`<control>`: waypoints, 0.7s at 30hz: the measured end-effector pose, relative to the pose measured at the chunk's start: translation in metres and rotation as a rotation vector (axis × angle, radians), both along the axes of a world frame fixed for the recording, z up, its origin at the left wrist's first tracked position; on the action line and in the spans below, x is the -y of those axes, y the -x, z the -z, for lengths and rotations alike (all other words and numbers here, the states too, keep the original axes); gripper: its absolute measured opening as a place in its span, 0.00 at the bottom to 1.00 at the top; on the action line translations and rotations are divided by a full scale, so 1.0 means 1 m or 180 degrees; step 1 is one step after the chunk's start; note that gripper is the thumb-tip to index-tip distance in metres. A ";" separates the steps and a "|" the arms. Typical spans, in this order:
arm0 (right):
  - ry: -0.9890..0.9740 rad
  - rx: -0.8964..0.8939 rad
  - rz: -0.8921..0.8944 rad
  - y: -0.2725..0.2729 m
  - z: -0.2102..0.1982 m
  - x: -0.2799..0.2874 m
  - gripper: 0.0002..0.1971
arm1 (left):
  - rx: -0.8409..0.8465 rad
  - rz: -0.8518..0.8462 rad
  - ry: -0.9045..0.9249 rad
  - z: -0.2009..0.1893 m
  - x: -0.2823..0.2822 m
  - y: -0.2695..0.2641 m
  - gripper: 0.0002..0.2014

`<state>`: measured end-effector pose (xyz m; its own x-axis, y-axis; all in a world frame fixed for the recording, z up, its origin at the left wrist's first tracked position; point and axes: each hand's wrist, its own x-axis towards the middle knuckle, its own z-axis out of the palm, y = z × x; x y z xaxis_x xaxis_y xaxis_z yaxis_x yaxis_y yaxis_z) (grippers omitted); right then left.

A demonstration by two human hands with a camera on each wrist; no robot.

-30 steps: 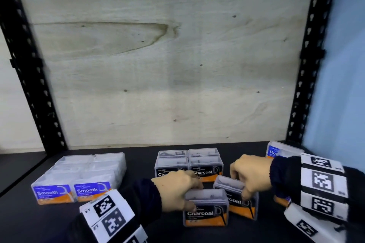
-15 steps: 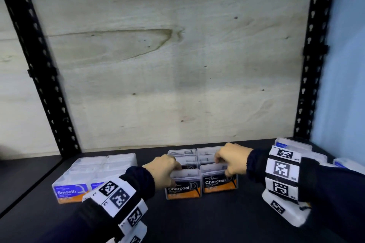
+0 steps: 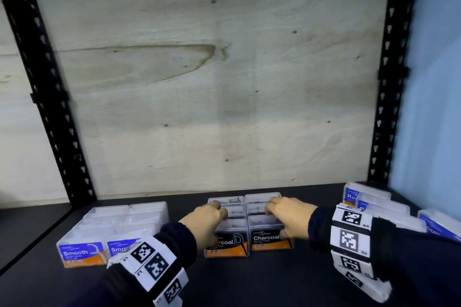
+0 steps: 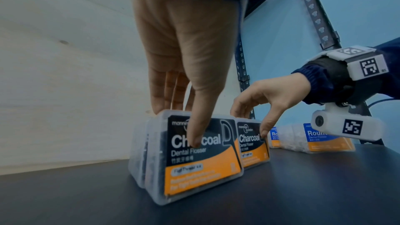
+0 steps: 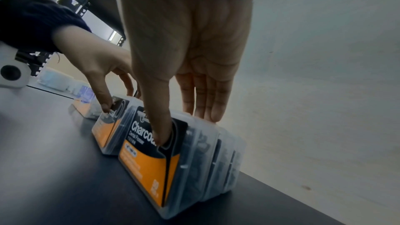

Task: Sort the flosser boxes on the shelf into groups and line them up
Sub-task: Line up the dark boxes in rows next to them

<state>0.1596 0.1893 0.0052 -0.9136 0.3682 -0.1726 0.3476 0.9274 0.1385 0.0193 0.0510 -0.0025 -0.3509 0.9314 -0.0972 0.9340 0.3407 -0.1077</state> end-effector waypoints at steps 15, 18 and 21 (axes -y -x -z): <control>-0.0312 0.0003 -0.0027 0.010 0.005 0.003 0.38 | -0.0315 -0.0061 0.0055 0.005 -0.008 -0.008 0.34; -0.0146 0.0022 0.0014 0.018 0.006 -0.004 0.52 | -0.0333 -0.0075 0.0155 0.006 -0.017 -0.003 0.47; 0.0061 0.0286 0.0205 0.027 0.009 -0.012 0.63 | -0.0182 -0.0167 0.0442 0.006 -0.027 0.003 0.59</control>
